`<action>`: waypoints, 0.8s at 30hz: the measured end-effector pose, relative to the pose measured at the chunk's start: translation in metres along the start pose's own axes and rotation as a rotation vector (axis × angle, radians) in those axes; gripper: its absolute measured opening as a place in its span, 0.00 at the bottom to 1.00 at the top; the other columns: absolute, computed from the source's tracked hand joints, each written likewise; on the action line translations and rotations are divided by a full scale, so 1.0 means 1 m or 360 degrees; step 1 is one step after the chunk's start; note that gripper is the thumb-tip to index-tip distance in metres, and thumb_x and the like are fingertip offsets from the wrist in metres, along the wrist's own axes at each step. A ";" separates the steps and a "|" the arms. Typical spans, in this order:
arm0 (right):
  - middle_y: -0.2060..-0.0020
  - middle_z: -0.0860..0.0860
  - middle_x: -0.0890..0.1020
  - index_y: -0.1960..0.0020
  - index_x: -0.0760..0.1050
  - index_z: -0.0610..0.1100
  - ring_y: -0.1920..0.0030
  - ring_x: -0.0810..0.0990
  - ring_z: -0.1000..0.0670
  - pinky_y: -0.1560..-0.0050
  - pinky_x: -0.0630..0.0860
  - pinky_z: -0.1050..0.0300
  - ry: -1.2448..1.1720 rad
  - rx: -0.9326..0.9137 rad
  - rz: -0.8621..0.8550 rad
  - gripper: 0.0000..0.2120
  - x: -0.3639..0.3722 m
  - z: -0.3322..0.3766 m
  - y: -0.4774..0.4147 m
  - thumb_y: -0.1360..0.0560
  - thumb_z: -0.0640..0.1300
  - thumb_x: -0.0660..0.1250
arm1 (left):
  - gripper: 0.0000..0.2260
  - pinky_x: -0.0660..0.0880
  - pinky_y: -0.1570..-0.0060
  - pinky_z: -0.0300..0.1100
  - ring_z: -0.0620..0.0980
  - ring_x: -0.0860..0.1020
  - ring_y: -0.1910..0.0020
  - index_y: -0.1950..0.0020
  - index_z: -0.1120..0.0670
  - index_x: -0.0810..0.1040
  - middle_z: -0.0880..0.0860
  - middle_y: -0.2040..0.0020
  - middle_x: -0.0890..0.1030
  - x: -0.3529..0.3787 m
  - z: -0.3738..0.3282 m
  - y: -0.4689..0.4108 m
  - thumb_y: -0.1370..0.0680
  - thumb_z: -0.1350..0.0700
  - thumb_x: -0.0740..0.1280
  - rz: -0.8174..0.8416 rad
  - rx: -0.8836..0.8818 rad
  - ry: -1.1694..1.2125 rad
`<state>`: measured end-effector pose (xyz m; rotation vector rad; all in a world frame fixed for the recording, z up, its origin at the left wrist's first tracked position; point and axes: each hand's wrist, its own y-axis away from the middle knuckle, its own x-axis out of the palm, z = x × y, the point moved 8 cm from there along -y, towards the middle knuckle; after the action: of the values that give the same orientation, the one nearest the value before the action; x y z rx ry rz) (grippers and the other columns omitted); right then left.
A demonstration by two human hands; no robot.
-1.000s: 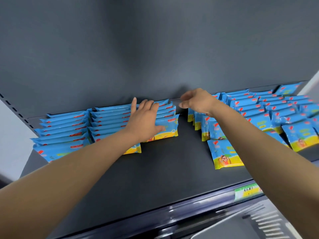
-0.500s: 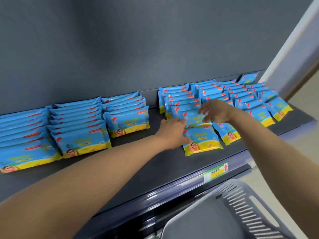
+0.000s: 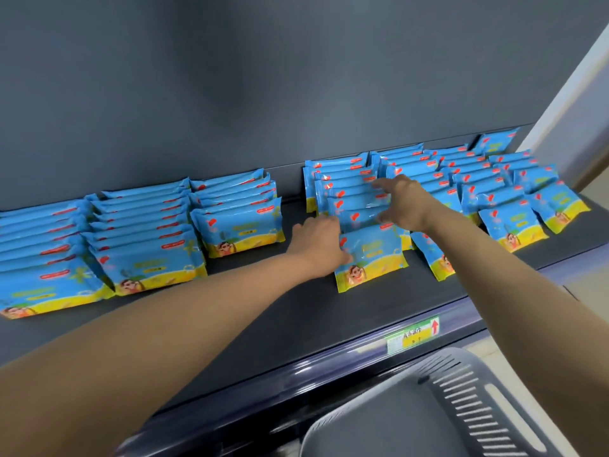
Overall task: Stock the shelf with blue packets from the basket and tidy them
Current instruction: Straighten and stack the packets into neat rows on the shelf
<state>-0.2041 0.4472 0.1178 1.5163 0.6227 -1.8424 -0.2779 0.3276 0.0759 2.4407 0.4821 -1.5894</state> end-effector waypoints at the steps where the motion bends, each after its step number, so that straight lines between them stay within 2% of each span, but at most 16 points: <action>1: 0.36 0.38 0.69 0.28 0.64 0.46 0.36 0.70 0.40 0.34 0.66 0.51 -0.0012 -0.0041 -0.0053 0.31 -0.004 0.008 -0.002 0.29 0.43 0.71 | 0.14 0.64 0.56 0.47 0.53 0.71 0.53 0.54 0.55 0.69 0.51 0.55 0.71 -0.011 0.006 0.004 0.29 0.49 0.70 -0.0061 -0.0007 -0.0070; 6: 0.34 0.41 0.69 0.30 0.66 0.45 0.32 0.63 0.41 0.32 0.59 0.53 -0.0173 -0.0270 -0.0115 0.27 -0.007 0.054 -0.010 0.26 0.47 0.69 | 0.10 0.62 0.54 0.46 0.53 0.72 0.51 0.57 0.53 0.69 0.51 0.56 0.73 -0.061 0.052 0.032 0.30 0.53 0.70 -0.0236 -0.0154 -0.0500; 10: 0.36 0.42 0.72 0.31 0.68 0.45 0.35 0.68 0.43 0.32 0.63 0.52 -0.0147 -0.0388 -0.0039 0.25 0.000 0.085 -0.020 0.27 0.47 0.69 | 0.10 0.64 0.48 0.49 0.54 0.71 0.50 0.59 0.54 0.70 0.52 0.57 0.75 -0.086 0.094 0.054 0.27 0.51 0.68 -0.0234 -0.0380 -0.0710; 14: 0.35 0.42 0.71 0.31 0.68 0.45 0.34 0.67 0.41 0.33 0.66 0.51 -0.0150 -0.0424 0.0008 0.26 0.004 0.106 -0.028 0.27 0.47 0.69 | 0.09 0.63 0.49 0.47 0.54 0.70 0.48 0.60 0.54 0.70 0.51 0.59 0.73 -0.098 0.111 0.065 0.27 0.50 0.67 -0.0249 -0.0472 -0.0849; 17: 0.35 0.43 0.71 0.31 0.68 0.46 0.33 0.64 0.42 0.34 0.64 0.53 -0.0144 -0.0481 0.0003 0.26 0.005 0.121 -0.029 0.27 0.48 0.70 | 0.05 0.62 0.50 0.47 0.54 0.70 0.47 0.55 0.55 0.74 0.52 0.55 0.75 -0.101 0.115 0.068 0.27 0.55 0.67 -0.0319 -0.0436 -0.0931; 20: 0.34 0.44 0.70 0.30 0.67 0.47 0.32 0.62 0.43 0.33 0.62 0.53 -0.0144 -0.0511 0.0017 0.27 0.008 0.130 -0.026 0.27 0.48 0.69 | 0.10 0.62 0.48 0.47 0.55 0.70 0.45 0.49 0.56 0.75 0.54 0.49 0.77 -0.102 0.121 0.071 0.28 0.55 0.66 -0.0376 -0.0426 -0.0964; 24: 0.34 0.44 0.70 0.30 0.66 0.46 0.32 0.62 0.43 0.34 0.63 0.53 -0.0166 -0.0499 -0.0018 0.26 0.005 0.131 -0.021 0.26 0.47 0.69 | 0.14 0.63 0.49 0.48 0.55 0.70 0.46 0.47 0.58 0.74 0.55 0.48 0.76 -0.101 0.123 0.070 0.28 0.51 0.66 -0.0428 -0.0424 -0.0972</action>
<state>-0.3066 0.3658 0.1396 1.2060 0.8278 -1.7251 -0.3950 0.2054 0.1166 1.6351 0.8565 -2.0947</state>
